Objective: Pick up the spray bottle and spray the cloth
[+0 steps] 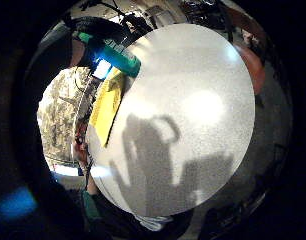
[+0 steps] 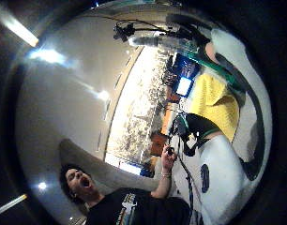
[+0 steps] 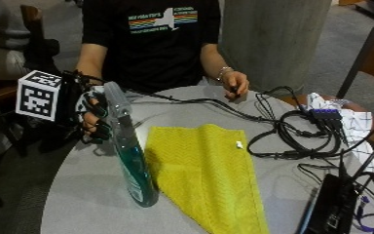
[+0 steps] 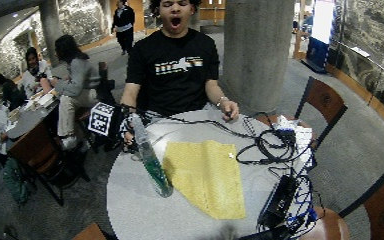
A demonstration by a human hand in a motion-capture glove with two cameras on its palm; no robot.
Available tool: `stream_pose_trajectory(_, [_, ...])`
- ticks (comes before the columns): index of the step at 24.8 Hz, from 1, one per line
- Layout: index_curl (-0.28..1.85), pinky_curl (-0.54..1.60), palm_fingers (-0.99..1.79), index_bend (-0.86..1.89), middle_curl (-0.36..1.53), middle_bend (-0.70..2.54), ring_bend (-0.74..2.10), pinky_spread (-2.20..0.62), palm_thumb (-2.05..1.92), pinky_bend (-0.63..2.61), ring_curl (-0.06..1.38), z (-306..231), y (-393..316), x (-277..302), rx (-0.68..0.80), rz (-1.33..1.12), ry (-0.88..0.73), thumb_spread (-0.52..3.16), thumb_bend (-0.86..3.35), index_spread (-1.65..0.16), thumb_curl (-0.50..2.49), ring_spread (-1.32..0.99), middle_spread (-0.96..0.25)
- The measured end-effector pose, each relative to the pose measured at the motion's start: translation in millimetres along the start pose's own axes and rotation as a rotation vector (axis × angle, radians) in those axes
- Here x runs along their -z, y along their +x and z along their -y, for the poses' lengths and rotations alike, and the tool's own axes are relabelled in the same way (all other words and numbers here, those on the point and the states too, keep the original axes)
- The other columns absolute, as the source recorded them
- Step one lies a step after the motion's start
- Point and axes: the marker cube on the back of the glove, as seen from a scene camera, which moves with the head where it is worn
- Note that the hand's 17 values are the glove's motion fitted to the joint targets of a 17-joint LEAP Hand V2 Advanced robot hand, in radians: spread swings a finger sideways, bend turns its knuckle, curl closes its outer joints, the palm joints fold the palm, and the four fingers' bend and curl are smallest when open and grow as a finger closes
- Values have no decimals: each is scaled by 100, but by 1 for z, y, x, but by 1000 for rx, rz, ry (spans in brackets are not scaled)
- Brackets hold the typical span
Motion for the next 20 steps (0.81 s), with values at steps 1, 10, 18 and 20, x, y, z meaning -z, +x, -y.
stream_pose_trajectory(1, [23, 35, 75, 8, 38, 23, 39, 14, 84, 37, 33, 2, 0, -1, -7, 5, 4, 109, 1, -33, 42, -5, -1])
stream_pose_trajectory(10, [21, 37, 72, 8, 39, 23, 42, 13, 86, 40, 35, 33, -5, -11, -22, 8, 22, 107, -1, -33, 42, -3, 1])
stream_pose_trajectory(18, [20, 38, 67, 8, 40, 23, 41, 13, 88, 44, 35, 88, -6, -26, -58, -3, 44, 106, -2, -33, 43, -1, 2])
stream_pose_trajectory(20, [19, 38, 66, 8, 40, 23, 41, 13, 89, 44, 35, 98, -3, -31, -70, -2, 39, 106, -2, -33, 43, -1, 2])
